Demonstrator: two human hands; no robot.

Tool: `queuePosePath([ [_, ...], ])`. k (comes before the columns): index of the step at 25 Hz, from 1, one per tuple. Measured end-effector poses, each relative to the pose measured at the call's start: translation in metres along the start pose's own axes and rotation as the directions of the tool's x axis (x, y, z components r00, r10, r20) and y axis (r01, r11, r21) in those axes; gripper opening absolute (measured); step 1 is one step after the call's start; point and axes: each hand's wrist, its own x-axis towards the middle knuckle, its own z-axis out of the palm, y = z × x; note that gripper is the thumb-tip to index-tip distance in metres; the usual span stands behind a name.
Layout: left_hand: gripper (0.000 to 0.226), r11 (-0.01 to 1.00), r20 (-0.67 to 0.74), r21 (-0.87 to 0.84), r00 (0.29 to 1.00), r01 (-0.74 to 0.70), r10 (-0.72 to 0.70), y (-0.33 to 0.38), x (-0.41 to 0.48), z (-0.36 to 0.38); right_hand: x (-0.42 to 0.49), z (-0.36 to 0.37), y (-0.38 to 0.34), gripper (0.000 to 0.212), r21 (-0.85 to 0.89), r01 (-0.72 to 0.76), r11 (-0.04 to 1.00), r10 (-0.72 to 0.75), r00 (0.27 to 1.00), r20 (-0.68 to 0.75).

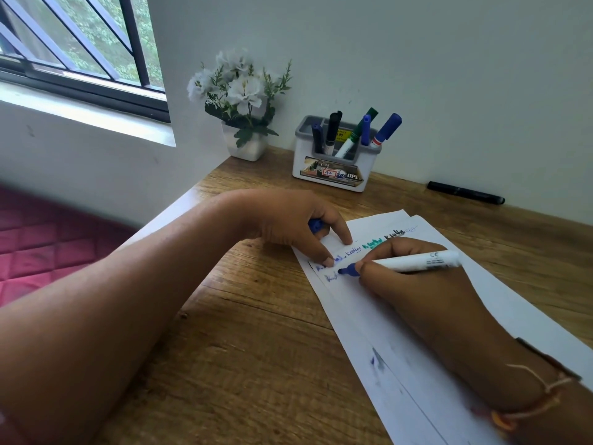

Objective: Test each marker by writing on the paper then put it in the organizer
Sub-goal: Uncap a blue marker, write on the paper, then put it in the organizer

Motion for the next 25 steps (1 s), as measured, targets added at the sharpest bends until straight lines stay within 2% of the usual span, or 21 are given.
queuePosePath([
  [10,0.043,1.0,0.012,0.007,1.0,0.01,-0.01,0.002,-0.002,-0.001,-0.002,-0.001,-0.004,0.006,-0.028,-0.025,0.999,0.026,0.999,0.035],
  [12,0.043,1.0,0.008,0.008,1.0,0.011,-0.011,0.001,-0.002,-0.001,-0.001,-0.001,-0.003,0.007,-0.046,-0.032,0.998,0.033,0.999,0.007],
  [15,0.041,1.0,0.017,-0.01,1.0,0.021,-0.02,0.004,-0.002,-0.002,0.005,-0.001,0.002,0.009,0.006,-0.095,0.995,0.095,0.991,-0.09],
  [20,0.042,0.999,0.019,0.026,0.999,0.031,-0.032,0.005,-0.003,-0.002,0.004,-0.003,-0.001,0.01,0.082,-0.107,0.991,0.114,0.99,-0.084],
  [25,0.044,0.998,0.022,-0.012,0.998,0.058,-0.057,0.007,-0.005,-0.002,0.009,-0.007,-0.001,0.016,0.246,-0.138,0.959,0.153,0.987,-0.044],
])
